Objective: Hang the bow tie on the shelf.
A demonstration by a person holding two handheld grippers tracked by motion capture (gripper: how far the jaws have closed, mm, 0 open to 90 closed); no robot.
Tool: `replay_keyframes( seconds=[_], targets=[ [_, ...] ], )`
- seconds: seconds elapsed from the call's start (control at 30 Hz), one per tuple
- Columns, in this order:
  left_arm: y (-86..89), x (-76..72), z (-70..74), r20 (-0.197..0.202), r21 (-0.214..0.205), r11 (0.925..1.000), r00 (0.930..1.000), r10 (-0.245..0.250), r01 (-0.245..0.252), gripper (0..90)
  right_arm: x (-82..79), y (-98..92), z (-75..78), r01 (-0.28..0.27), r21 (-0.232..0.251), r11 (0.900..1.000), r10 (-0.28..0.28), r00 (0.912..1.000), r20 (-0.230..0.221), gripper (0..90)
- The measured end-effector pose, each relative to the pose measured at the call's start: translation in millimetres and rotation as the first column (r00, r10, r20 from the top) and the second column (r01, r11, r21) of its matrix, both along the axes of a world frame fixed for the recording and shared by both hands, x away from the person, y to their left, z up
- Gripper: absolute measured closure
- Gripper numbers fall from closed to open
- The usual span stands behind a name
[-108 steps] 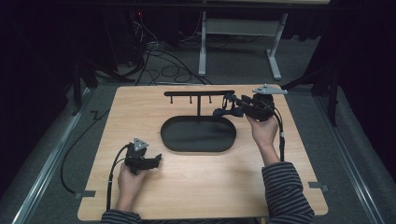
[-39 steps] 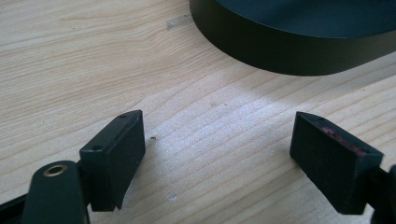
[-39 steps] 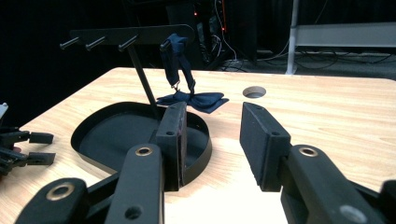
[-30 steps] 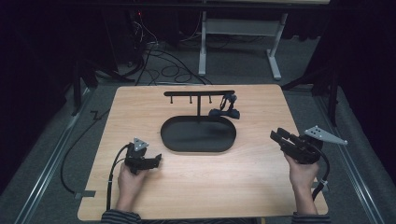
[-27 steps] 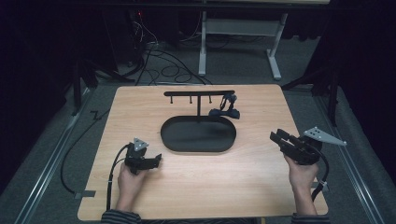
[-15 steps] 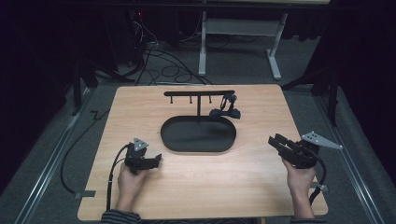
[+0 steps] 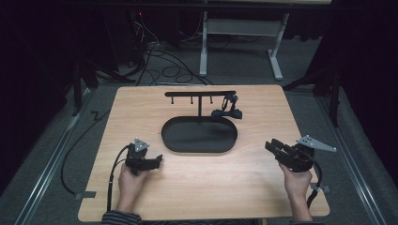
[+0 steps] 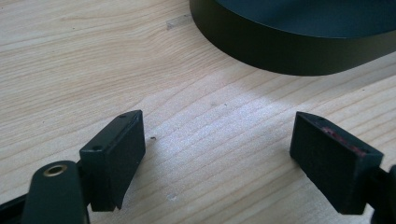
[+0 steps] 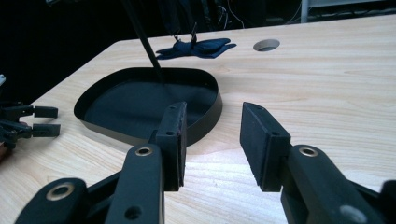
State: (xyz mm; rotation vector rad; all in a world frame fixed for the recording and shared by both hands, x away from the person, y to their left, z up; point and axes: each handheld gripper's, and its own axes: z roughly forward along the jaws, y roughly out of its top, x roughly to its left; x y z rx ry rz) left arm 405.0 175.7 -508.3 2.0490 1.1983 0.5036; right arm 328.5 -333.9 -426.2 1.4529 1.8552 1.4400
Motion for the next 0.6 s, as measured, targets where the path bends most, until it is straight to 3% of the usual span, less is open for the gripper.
replay_keyframes(
  seconds=[0.2, 0.6],
  targets=[
    [0.0, 0.0, 0.0, 0.0, 0.0, 1.0, 1.0, 0.0, 0.0, 18.5, 2.8, 10.7, -2.7, -0.02, -0.038, 0.9991, 0.02, 0.9998, -0.006, 63.0],
    [0.0, 0.0, 0.0, 0.0, 0.0, 1.0, 1.0, 0.0, 0.0, 18.5, 12.8, 31.1, -6.0, -0.064, -0.067, 0.9957, 0.062, 0.9978, -0.021, 62.9]
  ],
)
